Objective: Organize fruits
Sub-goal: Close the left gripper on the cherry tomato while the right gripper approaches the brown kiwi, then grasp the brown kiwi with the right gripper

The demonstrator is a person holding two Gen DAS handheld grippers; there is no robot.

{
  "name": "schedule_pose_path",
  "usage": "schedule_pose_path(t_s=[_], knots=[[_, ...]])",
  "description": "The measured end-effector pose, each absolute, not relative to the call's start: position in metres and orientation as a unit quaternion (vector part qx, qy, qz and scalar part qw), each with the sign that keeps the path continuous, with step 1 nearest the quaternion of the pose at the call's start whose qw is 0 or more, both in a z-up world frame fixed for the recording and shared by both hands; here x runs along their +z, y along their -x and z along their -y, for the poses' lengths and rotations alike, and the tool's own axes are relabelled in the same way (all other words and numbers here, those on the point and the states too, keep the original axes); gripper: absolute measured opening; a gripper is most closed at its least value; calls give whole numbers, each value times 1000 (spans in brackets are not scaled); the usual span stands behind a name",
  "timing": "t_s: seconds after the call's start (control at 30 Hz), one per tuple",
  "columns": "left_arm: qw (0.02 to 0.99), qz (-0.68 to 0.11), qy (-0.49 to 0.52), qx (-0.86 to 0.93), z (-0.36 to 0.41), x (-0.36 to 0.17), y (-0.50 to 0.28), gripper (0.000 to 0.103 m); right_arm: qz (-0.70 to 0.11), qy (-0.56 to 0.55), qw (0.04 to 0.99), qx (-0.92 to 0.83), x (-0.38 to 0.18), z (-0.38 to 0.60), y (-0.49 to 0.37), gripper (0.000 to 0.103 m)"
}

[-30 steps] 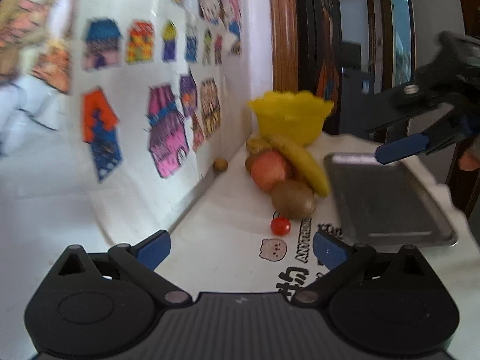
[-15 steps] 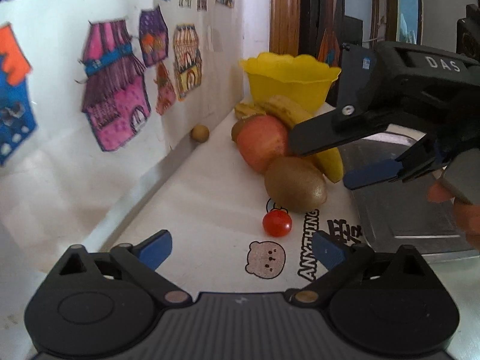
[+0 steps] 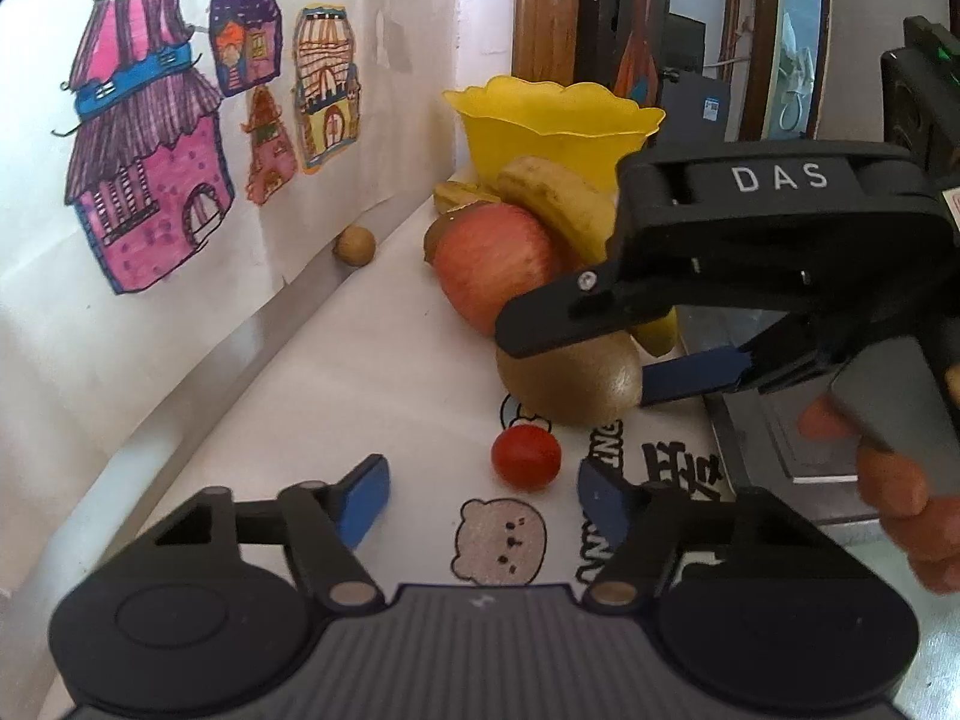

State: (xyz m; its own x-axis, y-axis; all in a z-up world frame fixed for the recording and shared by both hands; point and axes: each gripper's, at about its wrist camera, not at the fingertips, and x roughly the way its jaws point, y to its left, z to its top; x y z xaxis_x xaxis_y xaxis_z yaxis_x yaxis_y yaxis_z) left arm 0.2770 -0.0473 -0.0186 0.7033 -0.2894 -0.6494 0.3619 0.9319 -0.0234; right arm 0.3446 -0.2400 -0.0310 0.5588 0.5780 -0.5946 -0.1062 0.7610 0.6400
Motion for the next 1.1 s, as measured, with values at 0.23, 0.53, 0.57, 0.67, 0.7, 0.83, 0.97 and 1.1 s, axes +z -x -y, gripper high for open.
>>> schedule_pose_path(t_s=[0.23,0.53,0.57,0.67,0.7,0.83,0.97,1.1], knots=[[923,-340,-45,-176,50,-17,-283,51,-416,-274,844,200,-29,232,-346,91],[920,-339,-41,-193,55,-17,-286,28,-405,-264,857,180,-25,225,-342,84],[920,-339,-41,-193,56,-17,-286,28,-404,-265,857,179,-25,225,-342,84],[921,-345,-39,-177,55,-16,-287,28,-396,-277,858,175,-26,226,-341,84],[921,-347,-40,-171,55,-16,-286,28,-393,-281,858,173,-27,226,-340,84],[922,-354,-35,-153,51,-14,-283,28,-385,-277,864,168,-27,224,-337,84],[922,-361,-28,-137,42,-12,-276,28,-376,-257,874,169,-28,220,-331,84],[922,-365,-19,-125,31,-11,-268,28,-369,-222,886,173,-26,213,-325,84]])
